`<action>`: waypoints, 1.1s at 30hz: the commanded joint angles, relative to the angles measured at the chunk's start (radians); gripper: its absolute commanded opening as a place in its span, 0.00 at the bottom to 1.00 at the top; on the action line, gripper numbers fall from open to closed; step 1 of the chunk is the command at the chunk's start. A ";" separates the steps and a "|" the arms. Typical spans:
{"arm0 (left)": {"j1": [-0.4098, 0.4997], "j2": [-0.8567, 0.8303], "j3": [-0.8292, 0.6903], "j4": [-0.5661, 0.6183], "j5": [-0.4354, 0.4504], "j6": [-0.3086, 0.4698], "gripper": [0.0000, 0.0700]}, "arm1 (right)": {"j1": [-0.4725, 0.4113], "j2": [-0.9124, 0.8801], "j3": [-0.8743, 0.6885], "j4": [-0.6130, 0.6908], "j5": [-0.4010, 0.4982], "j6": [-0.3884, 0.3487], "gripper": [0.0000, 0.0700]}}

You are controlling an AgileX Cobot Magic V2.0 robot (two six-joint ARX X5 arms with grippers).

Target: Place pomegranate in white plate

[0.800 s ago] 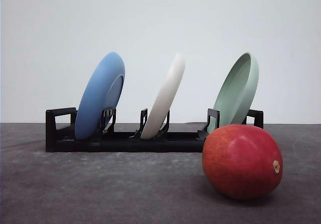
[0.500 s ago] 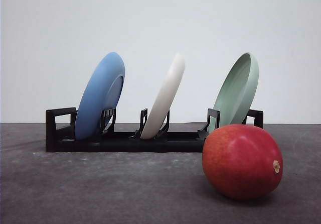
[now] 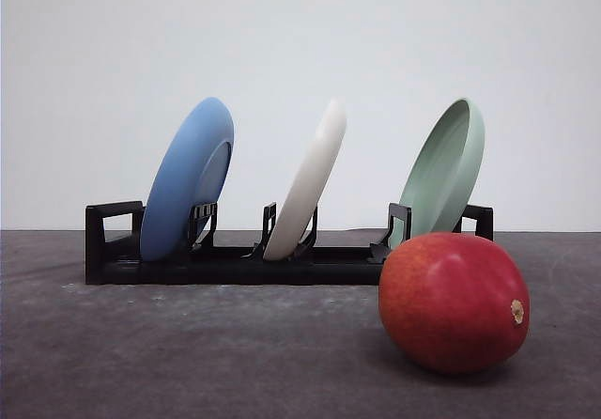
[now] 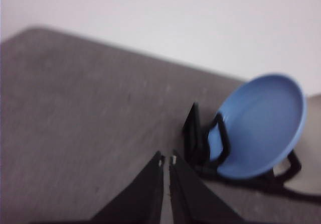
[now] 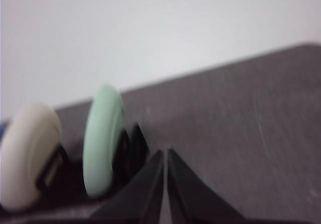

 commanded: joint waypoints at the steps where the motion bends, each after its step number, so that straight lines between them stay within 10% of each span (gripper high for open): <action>1: 0.000 0.041 0.050 -0.047 0.017 -0.002 0.00 | 0.000 0.032 0.030 -0.036 -0.030 -0.061 0.01; 13: -0.014 0.343 0.271 -0.284 0.212 0.117 0.00 | 0.001 0.254 0.075 -0.115 -0.243 -0.169 0.01; 31: -0.316 0.455 0.292 -0.237 0.212 0.382 0.01 | 0.229 0.293 0.075 -0.070 -0.226 -0.276 0.01; 33: -0.317 0.454 0.292 -0.221 0.212 0.382 0.17 | 0.229 0.293 0.075 -0.065 -0.226 -0.277 0.07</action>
